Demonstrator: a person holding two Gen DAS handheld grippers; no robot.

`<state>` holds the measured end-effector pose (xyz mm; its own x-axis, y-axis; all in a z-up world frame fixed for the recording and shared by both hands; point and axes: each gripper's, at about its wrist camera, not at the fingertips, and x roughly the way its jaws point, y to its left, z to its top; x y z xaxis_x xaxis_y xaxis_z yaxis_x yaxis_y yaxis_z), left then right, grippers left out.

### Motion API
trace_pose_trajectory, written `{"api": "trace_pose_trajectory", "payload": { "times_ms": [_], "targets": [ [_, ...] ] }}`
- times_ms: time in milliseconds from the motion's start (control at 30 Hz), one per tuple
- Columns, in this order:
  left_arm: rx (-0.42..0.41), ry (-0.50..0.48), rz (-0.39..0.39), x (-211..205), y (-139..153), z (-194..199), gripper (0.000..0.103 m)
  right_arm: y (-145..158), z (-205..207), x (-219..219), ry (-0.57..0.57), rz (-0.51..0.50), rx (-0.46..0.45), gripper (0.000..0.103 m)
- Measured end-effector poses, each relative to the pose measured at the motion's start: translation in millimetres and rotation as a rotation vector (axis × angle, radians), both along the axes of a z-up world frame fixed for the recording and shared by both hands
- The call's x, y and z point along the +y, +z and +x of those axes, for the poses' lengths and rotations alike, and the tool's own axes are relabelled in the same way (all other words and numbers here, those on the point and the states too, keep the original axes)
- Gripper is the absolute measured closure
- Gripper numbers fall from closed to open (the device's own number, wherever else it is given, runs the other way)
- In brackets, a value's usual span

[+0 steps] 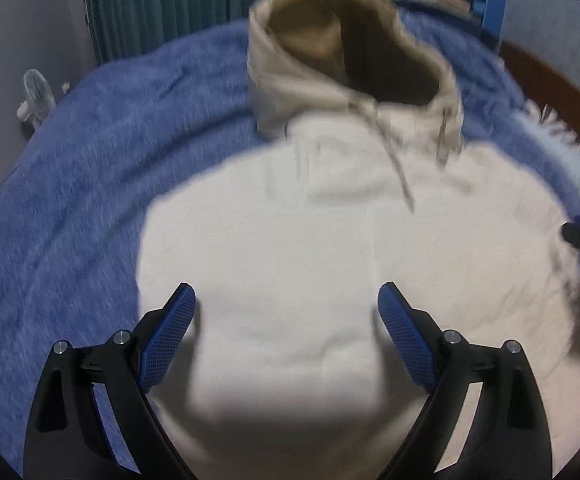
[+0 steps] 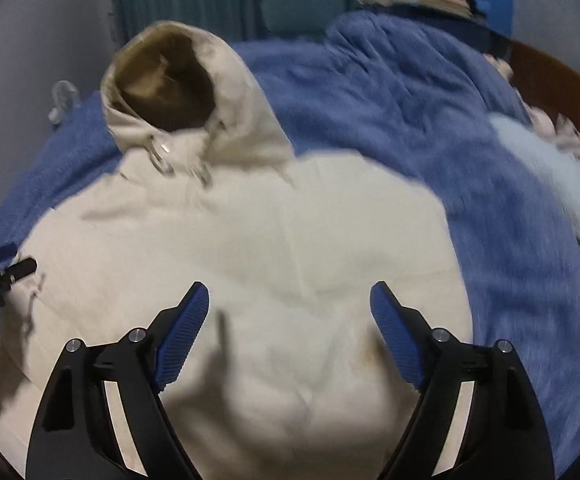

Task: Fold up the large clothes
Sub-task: 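Move both tools open toward the hood of the jacket, then grasp the hood rim with the right tool and lift it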

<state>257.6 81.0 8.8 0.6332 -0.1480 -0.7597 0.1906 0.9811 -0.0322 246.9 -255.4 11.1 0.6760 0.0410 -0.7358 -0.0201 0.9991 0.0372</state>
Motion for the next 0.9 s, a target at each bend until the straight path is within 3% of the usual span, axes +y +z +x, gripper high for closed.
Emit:
{"api": "trace_pose_trajectory", "payload": {
  "times_ms": [100, 200, 333, 433, 533, 567, 600, 667, 733, 900],
  "targets": [
    [-0.027, 0.0, 0.026, 4, 17, 23, 0.015, 12, 34, 21, 0.076, -0.062, -0.023, 0.023],
    [-0.025, 0.005, 0.004, 9, 26, 49, 0.015, 27, 80, 39, 0.12, -0.056, -0.056, 0.023],
    [-0.068, 0.034, 0.022, 9, 32, 93, 0.015, 38, 143, 56, 0.099, -0.052, -0.091, 0.023],
    [-0.051, 0.052, 0.0, 8, 28, 122, 0.015, 33, 192, 62, 0.059, -0.017, -0.086, 0.026],
    [-0.053, 0.064, -0.009, 5, 26, 142, 0.015, 24, 214, 72, 0.07, -0.059, -0.09, 0.032],
    [-0.066, 0.066, -0.005, 4, 27, 147, 0.015, 21, 217, 75, 0.074, -0.081, -0.091, 0.044],
    [-0.073, 0.066, -0.001, 2, 27, 150, 0.015, 18, 219, 77, 0.078, -0.106, -0.091, 0.065],
    [-0.098, 0.068, 0.001, 0, 29, 156, 0.015, 16, 219, 75, 0.064, -0.146, -0.103, 0.086],
    [-0.129, 0.077, 0.013, -3, 32, 160, 0.015, 19, 205, 65, 0.074, -0.09, -0.142, 0.089],
    [-0.195, 0.11, 0.015, -5, 38, 152, 0.015, 24, 159, 50, 0.149, -0.088, -0.193, 0.093]
  ]
}}
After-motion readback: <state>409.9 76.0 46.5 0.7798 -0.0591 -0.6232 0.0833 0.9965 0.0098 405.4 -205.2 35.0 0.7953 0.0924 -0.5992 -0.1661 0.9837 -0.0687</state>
